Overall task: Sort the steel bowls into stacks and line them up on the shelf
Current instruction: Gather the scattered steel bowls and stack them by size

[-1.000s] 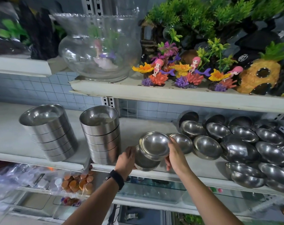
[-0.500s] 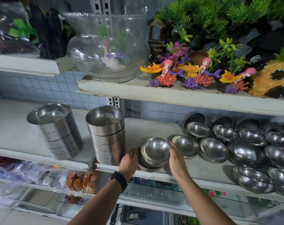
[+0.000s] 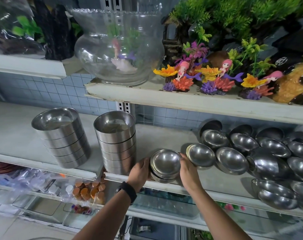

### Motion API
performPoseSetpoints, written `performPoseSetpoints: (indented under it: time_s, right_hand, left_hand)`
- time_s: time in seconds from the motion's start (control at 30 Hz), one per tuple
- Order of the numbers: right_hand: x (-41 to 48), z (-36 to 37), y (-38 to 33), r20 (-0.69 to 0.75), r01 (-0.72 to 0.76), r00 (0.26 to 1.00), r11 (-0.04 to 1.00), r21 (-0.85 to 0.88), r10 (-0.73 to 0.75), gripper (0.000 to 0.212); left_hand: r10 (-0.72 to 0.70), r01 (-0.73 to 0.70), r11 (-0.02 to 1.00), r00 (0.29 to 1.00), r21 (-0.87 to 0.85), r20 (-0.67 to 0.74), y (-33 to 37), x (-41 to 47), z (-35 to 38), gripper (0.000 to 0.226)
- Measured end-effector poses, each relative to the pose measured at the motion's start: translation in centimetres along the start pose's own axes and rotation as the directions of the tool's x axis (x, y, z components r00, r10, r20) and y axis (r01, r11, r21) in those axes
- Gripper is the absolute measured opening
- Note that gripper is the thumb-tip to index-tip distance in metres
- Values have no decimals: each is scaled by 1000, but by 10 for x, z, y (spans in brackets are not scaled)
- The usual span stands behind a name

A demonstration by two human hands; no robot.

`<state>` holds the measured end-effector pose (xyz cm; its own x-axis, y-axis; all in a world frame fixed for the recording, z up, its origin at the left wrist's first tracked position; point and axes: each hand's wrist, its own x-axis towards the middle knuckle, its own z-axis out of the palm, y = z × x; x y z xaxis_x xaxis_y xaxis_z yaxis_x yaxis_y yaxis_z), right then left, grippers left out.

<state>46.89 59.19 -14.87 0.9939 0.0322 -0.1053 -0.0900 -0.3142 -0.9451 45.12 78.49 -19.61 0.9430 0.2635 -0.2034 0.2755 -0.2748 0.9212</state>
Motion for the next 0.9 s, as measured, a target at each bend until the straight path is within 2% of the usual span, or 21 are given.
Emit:
performPoseSetpoints:
  time_s: [0.1,0.23,0.3,0.37,0.43,0.5,0.6,0.9]
  right_hand:
    - [-1,4,-1,-15,28,999,999,-21,-29,38]
    - [1,11,4,-27,79,996,996,-44,-80,42]
    - [4,13,8,-9,84,996,996,-19,-84,42]
    - [7,14,13,6,68,998,998,18,-68,38]
    - [8,14,17,5,57,998,998,33,-57,34]
    - [9,16,21,7,59,998,998,23,-59,35]
    - [12,20,26,8,74,997,997,23,-74,34]
    - [18,23,36,0,69,998,998,7,-69,32]
  left_hand:
    - [-20,20,1000,1000,-23,1,-15,11,3,56]
    - [-69,70,991,998,-111,10,16,-7,-1,36]
    - [-68,68,986,998,-151,7,22,-8,-2,36]
    - [-89,92,980,996,-176,22,22,-9,-3,49]
    - [-122,130,974,991,-185,50,20,-7,-3,77]
    - [-97,107,983,993,-147,74,18,-6,-2,85]
    - [-29,31,999,998,-26,58,18,-10,0,75]
    - [-16,17,995,1000,94,-5,21,-13,3,59]
